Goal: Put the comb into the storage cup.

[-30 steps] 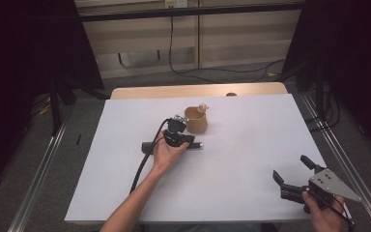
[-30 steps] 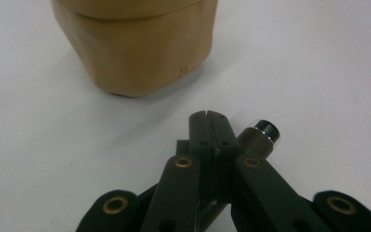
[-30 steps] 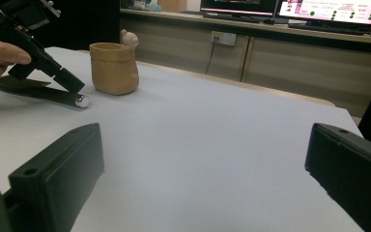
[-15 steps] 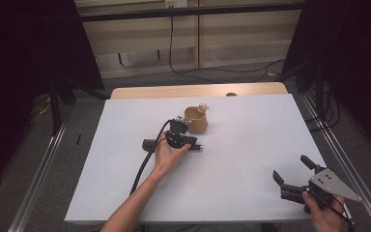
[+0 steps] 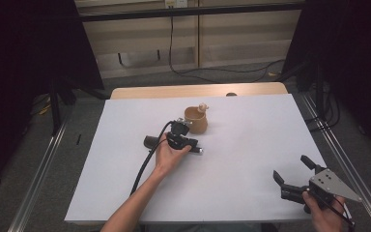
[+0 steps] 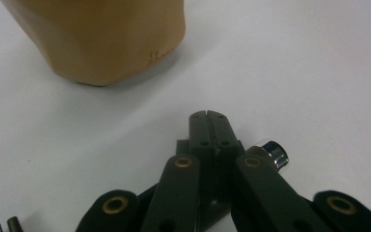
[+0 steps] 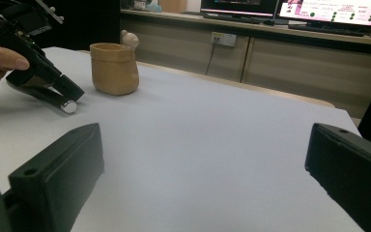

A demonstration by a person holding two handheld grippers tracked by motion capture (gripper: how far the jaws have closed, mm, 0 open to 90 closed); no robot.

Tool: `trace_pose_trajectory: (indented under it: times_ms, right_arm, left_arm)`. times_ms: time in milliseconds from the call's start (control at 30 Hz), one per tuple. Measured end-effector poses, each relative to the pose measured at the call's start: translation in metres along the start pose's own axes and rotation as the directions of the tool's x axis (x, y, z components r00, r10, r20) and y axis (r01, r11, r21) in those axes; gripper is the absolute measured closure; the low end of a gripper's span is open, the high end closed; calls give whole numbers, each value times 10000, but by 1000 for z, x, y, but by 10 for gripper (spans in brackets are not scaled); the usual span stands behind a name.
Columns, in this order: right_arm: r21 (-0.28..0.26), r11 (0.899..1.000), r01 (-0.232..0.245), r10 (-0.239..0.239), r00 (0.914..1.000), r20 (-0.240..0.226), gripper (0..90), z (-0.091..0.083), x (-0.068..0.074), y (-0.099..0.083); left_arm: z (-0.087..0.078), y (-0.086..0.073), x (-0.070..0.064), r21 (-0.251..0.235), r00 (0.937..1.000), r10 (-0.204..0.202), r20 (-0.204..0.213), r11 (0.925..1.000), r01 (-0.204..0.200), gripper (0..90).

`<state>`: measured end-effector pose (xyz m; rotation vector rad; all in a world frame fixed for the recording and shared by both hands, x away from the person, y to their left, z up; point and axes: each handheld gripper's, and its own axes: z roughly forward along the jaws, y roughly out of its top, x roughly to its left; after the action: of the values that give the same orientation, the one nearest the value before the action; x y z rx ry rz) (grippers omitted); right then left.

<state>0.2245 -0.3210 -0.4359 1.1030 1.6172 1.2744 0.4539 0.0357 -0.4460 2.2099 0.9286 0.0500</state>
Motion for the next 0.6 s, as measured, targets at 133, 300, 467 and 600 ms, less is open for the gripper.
trace_pose_trajectory:
  times_ms: [133,300,467,600]
  right_arm:
    - [-22,10000,-21,21,10000,-1,0,0,0,0]
    - [-27,10000,-2,2,10000,20,0,0,0,0]
    - [-19,10000,-3,3,10000,10,0,0,0,0]
    - [-63,10000,9,-9,10000,19,0,0,0,0]
  left_arm:
    - [0,0,-3,13,10000,5,78,10000,-5,900]
    - [-1,-1,-3,92,9999,-6,106,10000,5,900]
    - [-2,-1,-8,96,9999,92,126,9999,-93,900]
    - [-2,-1,-11,121,9997,169,173,9998,-172,900]
